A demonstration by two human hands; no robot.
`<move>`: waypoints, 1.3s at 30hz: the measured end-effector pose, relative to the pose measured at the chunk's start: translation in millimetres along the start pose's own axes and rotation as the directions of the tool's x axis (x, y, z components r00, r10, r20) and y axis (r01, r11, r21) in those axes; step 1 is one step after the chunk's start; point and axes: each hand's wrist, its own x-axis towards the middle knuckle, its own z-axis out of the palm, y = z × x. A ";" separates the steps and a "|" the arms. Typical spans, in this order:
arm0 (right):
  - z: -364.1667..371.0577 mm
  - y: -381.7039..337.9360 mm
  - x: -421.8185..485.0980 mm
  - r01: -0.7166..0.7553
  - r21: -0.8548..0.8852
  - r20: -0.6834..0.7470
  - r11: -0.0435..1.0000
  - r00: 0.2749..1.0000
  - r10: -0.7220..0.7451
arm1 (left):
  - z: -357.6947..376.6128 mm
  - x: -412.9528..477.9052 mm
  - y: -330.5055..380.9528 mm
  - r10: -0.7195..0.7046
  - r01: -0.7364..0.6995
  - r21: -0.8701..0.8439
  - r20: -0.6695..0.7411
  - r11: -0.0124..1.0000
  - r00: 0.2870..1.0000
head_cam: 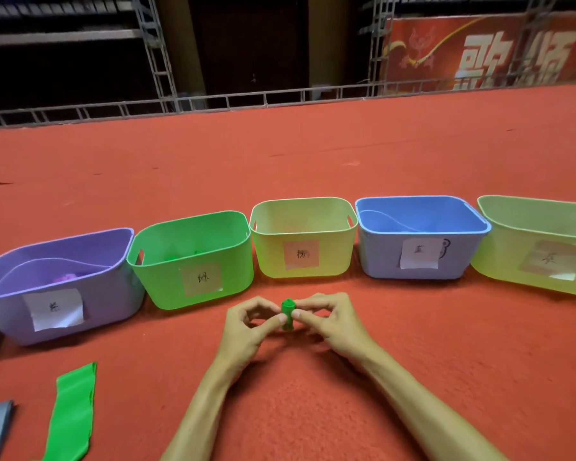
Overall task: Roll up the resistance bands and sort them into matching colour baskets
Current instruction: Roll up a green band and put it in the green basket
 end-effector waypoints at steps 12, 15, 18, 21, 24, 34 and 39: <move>83.6 -151.0 152.0 0.302 -0.203 0.124 0.932 0.952 -0.281 | -145.9 95.5 135.7 0.166 -0.143 0.320 -0.044 0.937 0.985; 106.9 -152.6 196.7 0.277 -0.378 0.210 0.883 0.955 -0.210 | -175.3 133.3 116.1 0.094 -0.044 0.432 -0.094 0.901 0.991; 125.4 -139.5 229.3 0.208 -0.570 0.270 0.795 0.961 -0.057 | -186.3 161.6 82.9 -0.036 0.114 0.509 -0.160 0.853 0.986; 135.0 -123.7 257.0 0.109 -0.700 0.244 0.706 0.965 0.093 | -178.9 185.6 62.2 -0.081 0.175 0.585 -0.184 0.792 0.980; 140.1 -109.0 273.1 0.083 -0.792 0.252 0.605 0.947 0.200 | -170.5 209.9 45.6 -0.166 0.200 0.708 -0.118 0.677 0.979; 168.8 -65.1 280.6 0.071 -0.869 0.311 0.489 0.848 0.430 | -165.7 228.1 -3.1 -0.356 0.201 0.892 -0.049 0.405 0.933; 171.7 -61.7 272.8 0.048 -0.868 0.303 0.495 0.840 0.449 | -167.7 225.1 -5.1 -0.381 0.199 0.896 -0.037 0.396 0.924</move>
